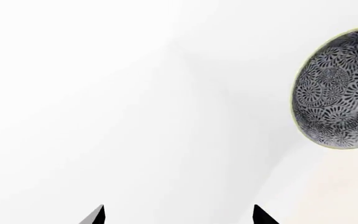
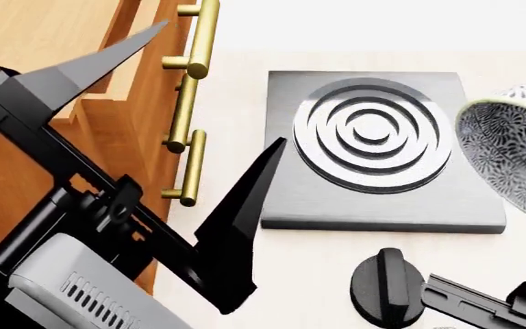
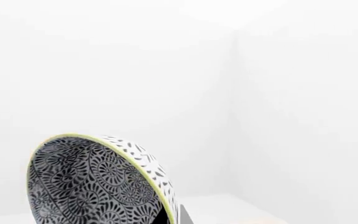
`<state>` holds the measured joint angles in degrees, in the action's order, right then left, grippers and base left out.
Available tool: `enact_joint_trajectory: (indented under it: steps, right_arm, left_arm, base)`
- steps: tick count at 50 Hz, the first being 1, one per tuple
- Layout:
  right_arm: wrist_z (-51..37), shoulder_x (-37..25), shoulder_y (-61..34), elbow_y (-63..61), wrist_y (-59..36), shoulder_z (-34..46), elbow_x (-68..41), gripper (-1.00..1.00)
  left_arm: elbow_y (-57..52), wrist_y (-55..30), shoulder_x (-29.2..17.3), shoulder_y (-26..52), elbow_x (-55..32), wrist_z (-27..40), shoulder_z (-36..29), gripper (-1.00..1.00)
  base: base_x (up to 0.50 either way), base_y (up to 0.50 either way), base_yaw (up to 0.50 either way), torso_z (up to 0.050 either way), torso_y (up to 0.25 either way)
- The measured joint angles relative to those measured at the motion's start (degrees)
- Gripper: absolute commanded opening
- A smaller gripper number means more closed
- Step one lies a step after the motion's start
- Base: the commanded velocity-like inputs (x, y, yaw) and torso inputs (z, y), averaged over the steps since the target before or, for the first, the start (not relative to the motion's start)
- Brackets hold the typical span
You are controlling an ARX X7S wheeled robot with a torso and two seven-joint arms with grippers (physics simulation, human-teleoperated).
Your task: Pick the akita bowl on the wooden cabinet and place it on the plate.
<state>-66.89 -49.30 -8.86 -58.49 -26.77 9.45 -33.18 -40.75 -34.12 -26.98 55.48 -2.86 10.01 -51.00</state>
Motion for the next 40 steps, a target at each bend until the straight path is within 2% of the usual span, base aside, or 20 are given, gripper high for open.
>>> enact_joint_trajectory:
  steps: [9,19,30,40]
  right_arm:
    - [-10.34,-11.37,4.41,-0.61,9.29,1.47,-2.31,-1.0]
    - [-17.71,-19.87,9.88,-0.69,16.47,0.74,-3.31,-1.0]
    - [-20.45,-23.14,27.07,-0.9,21.37,-13.7,-3.41,-1.0]
    - [-19.18,-20.3,42.67,-0.96,25.3,-28.75,-3.21,-1.0]
  left_arm:
    - [-0.15,-2.98,0.44,-0.12,2.37,2.17,-0.53,1.0]
    - [-0.92,-4.44,0.69,-0.44,3.2,3.49,-0.21,1.0]
    - [-1.68,-5.07,0.6,-0.6,3.04,3.84,0.41,1.0]
    - [-2.29,-5.34,0.59,-0.57,3.14,3.98,0.43,1.0]
  base:
    - [0.0,0.0,0.0,0.0,0.0]
    - [0.0,0.0,0.0,0.0,0.001]
    - [0.0,0.0,0.0,0.0,0.0]
    - [0.0,0.0,0.0,0.0,0.0]
